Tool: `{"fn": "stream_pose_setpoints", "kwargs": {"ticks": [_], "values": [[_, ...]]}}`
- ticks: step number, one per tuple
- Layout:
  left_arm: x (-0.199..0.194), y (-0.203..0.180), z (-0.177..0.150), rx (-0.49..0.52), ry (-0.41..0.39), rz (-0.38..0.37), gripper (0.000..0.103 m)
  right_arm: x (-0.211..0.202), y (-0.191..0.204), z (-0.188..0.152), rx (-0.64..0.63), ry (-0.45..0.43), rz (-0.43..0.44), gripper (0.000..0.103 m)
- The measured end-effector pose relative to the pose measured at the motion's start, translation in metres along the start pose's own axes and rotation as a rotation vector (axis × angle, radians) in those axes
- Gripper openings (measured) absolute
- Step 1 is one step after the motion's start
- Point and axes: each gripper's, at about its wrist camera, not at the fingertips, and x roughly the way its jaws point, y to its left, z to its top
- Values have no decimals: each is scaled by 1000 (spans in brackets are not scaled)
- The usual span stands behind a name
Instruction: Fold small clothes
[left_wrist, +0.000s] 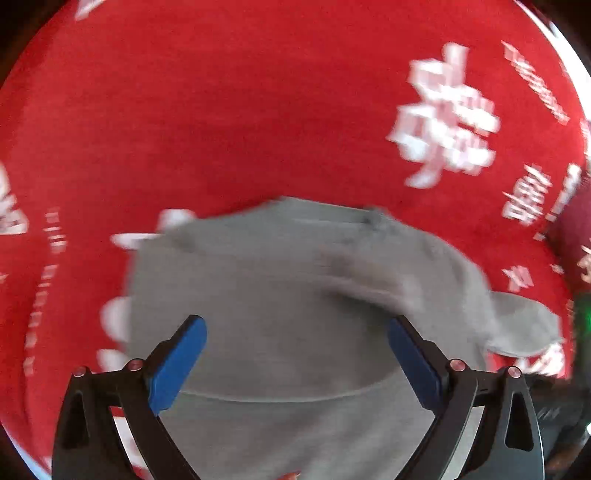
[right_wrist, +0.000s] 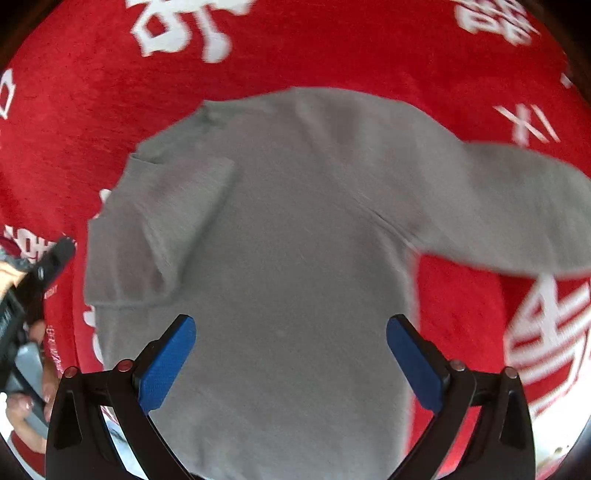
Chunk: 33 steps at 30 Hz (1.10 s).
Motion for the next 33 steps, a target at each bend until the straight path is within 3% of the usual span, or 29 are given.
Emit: {"fn": "stream_pose_setpoints", "kwargs": {"ticks": [3, 5, 8, 10, 12, 14, 16, 19, 20, 21, 23, 26, 29, 31, 33], "values": [[12, 48, 2, -45, 41, 146, 98, 10, 41, 17, -127, -37, -32, 103], [22, 77, 2, -81, 63, 206, 98, 19, 74, 28, -247, -64, -105, 103], [43, 92, -3, -107, 104, 267, 98, 48, 113, 36, -428, -68, -290, 101], [47, 98, -6, -106, 107, 282, 98, 52, 112, 46, -423, -124, -331, 97], [51, 100, -7, -105, 105, 301, 98, 44, 86, 58, -285, -159, -276, 97], [55, 107, -6, -121, 110, 290, 98, 42, 52, 63, -122, -123, -204, 96], [62, 111, -3, -140, 123, 275, 98, 40, 26, 59, -8, -102, -122, 87], [79, 116, -2, -174, 188, 241, 98, 42, 14, 53, 25, -83, -64, 72], [82, 116, -2, -180, 197, 251, 98, 45, 14, 54, 36, -70, -34, 59], [82, 115, -2, -181, 192, 264, 98, 48, 15, 56, 41, -64, -11, 37], [78, 115, 0, -183, 164, 295, 98, 50, 19, 62, 38, -49, 45, 8], [71, 118, 5, -189, 122, 328, 98, 35, 28, 78, 10, -116, 107, 7], [81, 124, 4, -160, 140, 367, 98, 16, 28, 88, -30, -192, 106, 7], [90, 128, 0, -132, 160, 408, 98, 21, 14, 95, -5, -166, 79, 7], [88, 134, -5, -141, 144, 383, 99, 36, 0, 94, 12, -124, 25, 8]]}}
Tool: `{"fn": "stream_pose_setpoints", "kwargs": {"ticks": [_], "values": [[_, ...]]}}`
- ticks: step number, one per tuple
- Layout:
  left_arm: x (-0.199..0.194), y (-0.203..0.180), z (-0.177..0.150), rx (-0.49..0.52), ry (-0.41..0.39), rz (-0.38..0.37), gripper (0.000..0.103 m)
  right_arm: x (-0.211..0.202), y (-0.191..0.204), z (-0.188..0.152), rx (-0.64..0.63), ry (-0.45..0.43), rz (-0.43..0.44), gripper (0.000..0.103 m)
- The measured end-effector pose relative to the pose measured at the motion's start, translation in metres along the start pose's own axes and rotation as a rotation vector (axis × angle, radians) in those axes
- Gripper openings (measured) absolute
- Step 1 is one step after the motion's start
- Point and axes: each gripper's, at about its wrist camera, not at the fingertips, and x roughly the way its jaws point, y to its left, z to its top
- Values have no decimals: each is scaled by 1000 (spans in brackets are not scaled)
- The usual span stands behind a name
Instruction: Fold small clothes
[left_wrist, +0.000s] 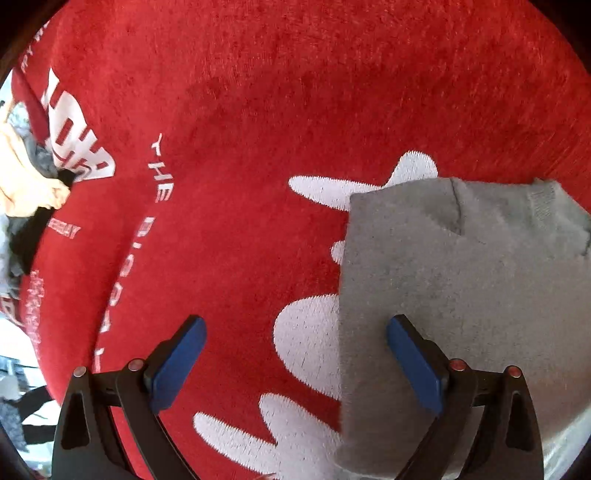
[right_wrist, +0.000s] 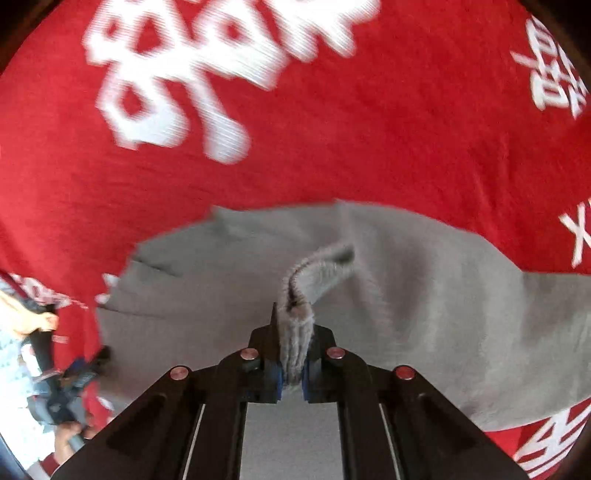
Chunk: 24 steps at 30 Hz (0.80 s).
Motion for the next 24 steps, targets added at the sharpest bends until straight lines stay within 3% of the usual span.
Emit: {"fn": "stream_pose_setpoints", "kwargs": {"ticks": [4, 6, 7, 10, 14, 17, 20, 22, 24], "values": [[-5, 13, 3, -12, 8, 27, 99, 2, -26, -18, 12, 22, -72, 21], [-11, 22, 7, -36, -4, 3, 99, -7, -35, -26, 39, 24, -82, 43], [-13, 25, 9, -43, -7, -10, 99, -12, -40, -32, 53, 31, -81, 46], [-14, 24, 17, -44, -1, -58, 98, -27, -46, -49, 71, 42, -59, 48], [-7, 1, 19, 19, -2, -22, 99, -44, -35, -68, 57, 33, 7, 48], [0, -8, 9, 40, 23, 26, 99, -32, -5, -66, 2, 35, 49, 48], [-8, 1, -5, 27, 24, 17, 99, -15, 21, -63, -63, 41, 51, 48], [-14, 8, -13, 38, 33, 18, 99, 7, 28, -66, -103, 105, 0, 47], [-24, 16, -24, 51, 42, 5, 99, 6, 28, -70, -131, 88, -8, 47]]}}
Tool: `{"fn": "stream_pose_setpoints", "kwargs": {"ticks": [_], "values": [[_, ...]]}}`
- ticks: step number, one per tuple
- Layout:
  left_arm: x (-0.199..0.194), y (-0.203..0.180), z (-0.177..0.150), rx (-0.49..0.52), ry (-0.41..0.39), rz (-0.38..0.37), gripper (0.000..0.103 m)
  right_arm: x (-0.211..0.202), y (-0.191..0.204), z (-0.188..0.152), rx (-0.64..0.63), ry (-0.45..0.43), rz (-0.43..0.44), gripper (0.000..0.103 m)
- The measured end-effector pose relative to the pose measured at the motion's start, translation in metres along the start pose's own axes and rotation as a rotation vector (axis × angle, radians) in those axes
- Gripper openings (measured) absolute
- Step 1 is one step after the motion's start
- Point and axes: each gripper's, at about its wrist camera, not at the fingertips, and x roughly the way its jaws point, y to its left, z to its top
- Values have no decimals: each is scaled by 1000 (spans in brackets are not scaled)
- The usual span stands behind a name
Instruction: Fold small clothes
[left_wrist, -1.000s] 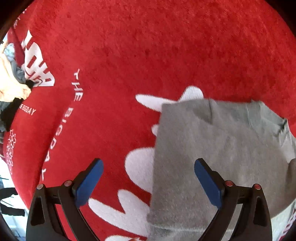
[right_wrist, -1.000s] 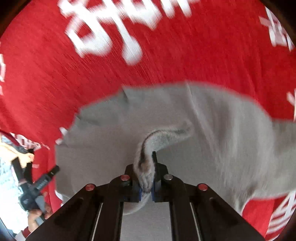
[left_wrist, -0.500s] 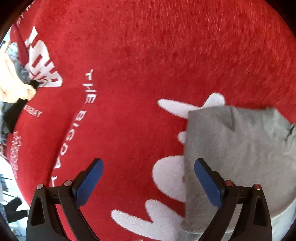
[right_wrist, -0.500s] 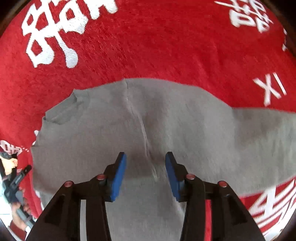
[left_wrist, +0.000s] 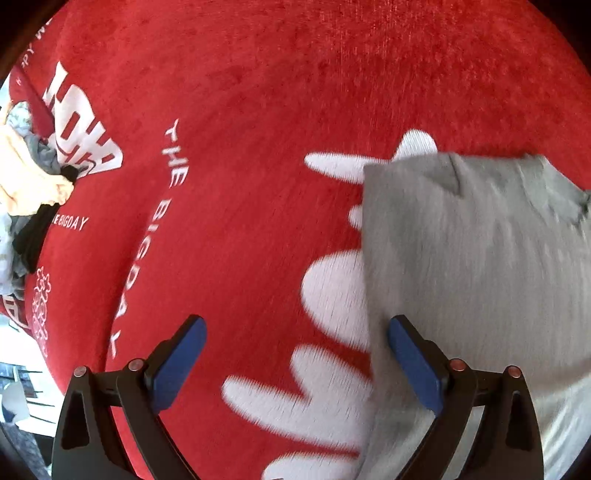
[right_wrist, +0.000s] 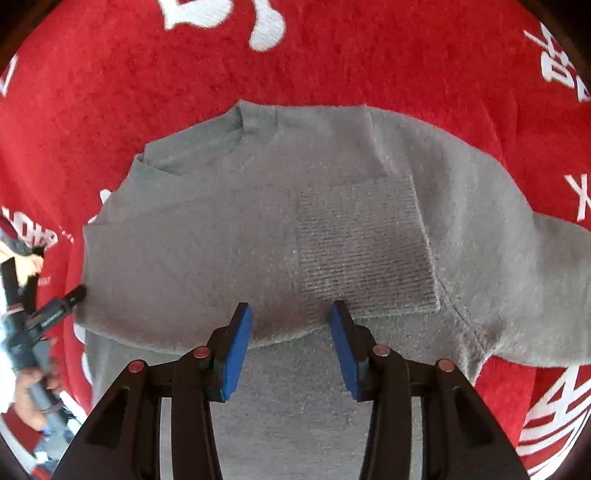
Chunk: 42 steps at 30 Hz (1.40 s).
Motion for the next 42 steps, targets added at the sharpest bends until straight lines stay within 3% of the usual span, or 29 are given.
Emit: {"fn": "stream_pose_setpoints", "kwargs": {"ticks": [4, 10, 19, 23, 29, 42], "values": [[-21, 6, -20, 29, -2, -26, 99, -8, -11, -17, 7, 62, -21, 48], [-49, -4, -56, 43, 42, -146, 99, -32, -42, -63, 139, 104, 36, 49], [-73, -96, -103, 149, 159, -272, 99, -50, -70, -129, 280, 147, 76, 51], [-83, -139, -107, 179, 175, -328, 99, -56, -81, -137, 320, 134, 88, 55], [-94, -189, -103, 186, 179, -347, 99, -67, -117, -142, 384, 96, 93, 55], [-98, -300, -98, 323, 173, -335, 99, -101, -250, -142, 642, -59, 101, 59]]}}
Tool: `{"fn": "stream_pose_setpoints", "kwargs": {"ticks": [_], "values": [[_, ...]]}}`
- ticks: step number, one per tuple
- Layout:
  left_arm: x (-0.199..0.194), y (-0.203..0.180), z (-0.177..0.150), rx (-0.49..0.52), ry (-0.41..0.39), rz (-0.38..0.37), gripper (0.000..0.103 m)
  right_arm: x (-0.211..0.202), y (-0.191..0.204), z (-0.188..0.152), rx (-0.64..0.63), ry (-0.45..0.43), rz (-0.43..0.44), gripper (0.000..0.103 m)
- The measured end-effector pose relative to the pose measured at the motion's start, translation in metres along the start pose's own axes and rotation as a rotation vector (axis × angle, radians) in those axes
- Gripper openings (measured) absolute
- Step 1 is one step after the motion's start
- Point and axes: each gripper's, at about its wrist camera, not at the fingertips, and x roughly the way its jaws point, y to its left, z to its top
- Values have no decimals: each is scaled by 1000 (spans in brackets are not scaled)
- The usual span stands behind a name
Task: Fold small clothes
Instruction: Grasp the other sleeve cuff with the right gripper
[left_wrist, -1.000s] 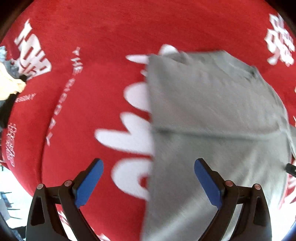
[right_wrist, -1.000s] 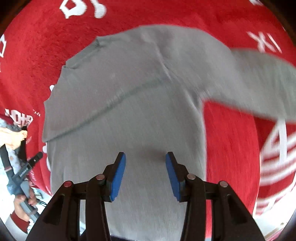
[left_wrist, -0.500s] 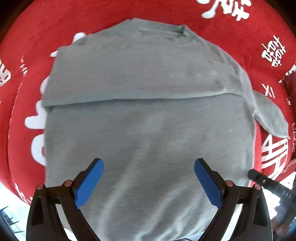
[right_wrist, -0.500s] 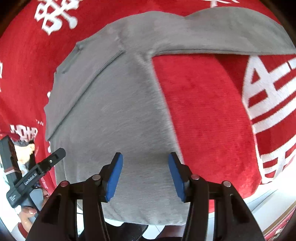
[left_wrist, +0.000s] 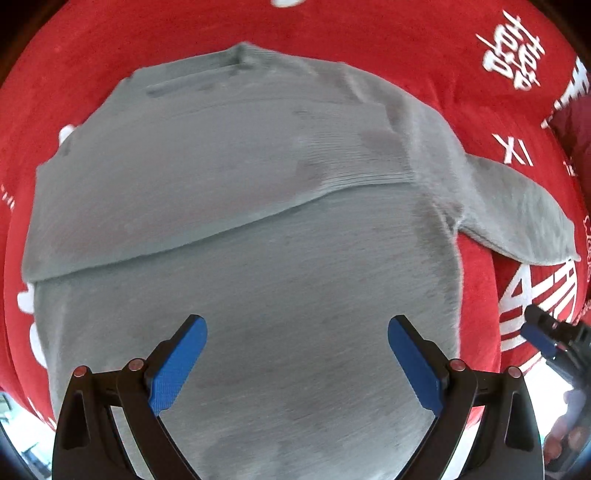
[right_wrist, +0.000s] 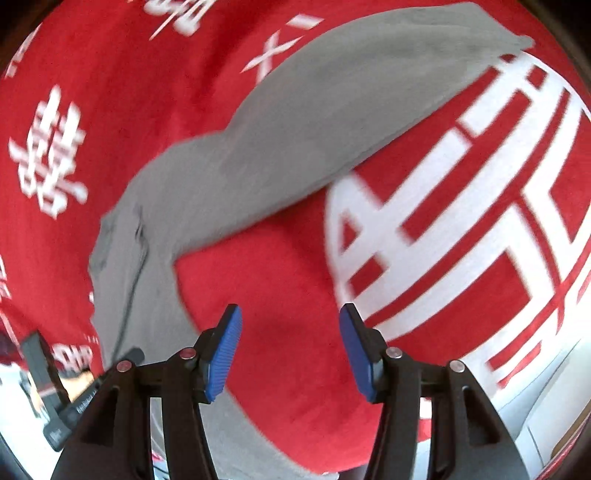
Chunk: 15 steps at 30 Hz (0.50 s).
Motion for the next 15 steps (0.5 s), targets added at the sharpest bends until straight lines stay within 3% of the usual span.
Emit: {"fn": "stream_pose_setpoints", "kwargs": {"ticks": [7, 15], "values": [[7, -49, 25, 45, -19, 13, 99, -20, -44, 38, 108, -109, 61, 59], [15, -83, 62, 72, -87, 52, 99, -35, -79, 78, 204, -239, 198, 59]]}}
